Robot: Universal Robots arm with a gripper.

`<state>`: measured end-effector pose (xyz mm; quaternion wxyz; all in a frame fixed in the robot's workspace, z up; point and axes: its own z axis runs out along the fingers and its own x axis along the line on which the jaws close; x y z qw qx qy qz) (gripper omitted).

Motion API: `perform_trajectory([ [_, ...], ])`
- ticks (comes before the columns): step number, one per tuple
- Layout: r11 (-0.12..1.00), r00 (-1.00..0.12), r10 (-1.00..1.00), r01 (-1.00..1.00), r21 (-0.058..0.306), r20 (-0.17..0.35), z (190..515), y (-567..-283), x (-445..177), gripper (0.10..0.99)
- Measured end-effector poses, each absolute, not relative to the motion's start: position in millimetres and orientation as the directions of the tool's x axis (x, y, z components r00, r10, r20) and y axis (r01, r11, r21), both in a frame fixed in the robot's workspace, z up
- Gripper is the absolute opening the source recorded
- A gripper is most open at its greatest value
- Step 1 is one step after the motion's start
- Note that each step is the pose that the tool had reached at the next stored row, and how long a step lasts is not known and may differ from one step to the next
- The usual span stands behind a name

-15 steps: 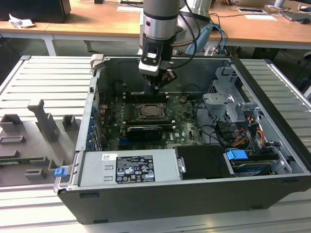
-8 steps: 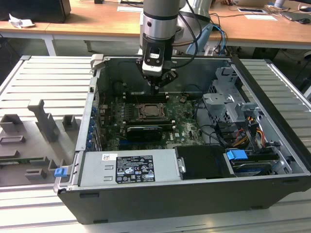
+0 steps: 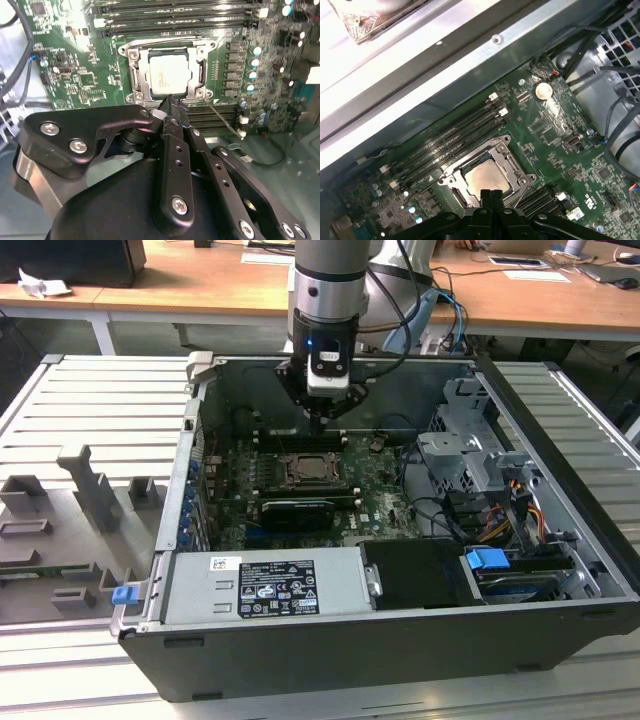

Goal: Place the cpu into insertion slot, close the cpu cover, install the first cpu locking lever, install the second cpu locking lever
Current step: 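Install the first cpu locking lever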

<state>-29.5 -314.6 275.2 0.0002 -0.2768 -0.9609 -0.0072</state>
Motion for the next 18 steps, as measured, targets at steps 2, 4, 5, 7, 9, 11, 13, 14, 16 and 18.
perform_trajectory([
  [2, 0.863, -0.863, 0.506, 0.506, 0.014, 0.004, 275.2, -314.6, -29.5, 0.106],
  [4, 0.877, -0.877, 0.481, 0.481, 0.014, 0.005, 275.2, -314.6, -29.5, 0.106],
  [5, 0.883, -0.883, 0.469, 0.469, 0.014, 0.004, 275.2, -314.6, -29.5, 0.106],
  [7, 0.896, -0.896, 0.443, 0.443, 0.014, 0.005, 275.2, -314.7, -29.5, 0.106],
  [9, 0.912, -0.912, 0.41, 0.41, 0.014, 0.004, 275.2, -314.7, -29.5, 0.106],
  [11, 0.928, -0.928, 0.373, 0.373, 0.014, 0.004, 275.2, -314.6, -29.5, 0.106],
  [13, 0.945, -0.945, 0.328, 0.328, 0.014, 0.004, 275.2, -314.6, -29.5, 0.106],
  [14, 0.951, -0.951, 0.309, 0.309, 0.014, 0.004, 275.1, -314.6, -29.5, 0.106],
  [16, 0.963, -0.963, 0.271, 0.271, 0.014, 0.004, 275.1, -314.6, -29.5, 0.106],
  [18, 0.972, -0.972, 0.234, 0.234, 0.014, 0.004, 275.1, -314.7, -29.5, 0.106],
])
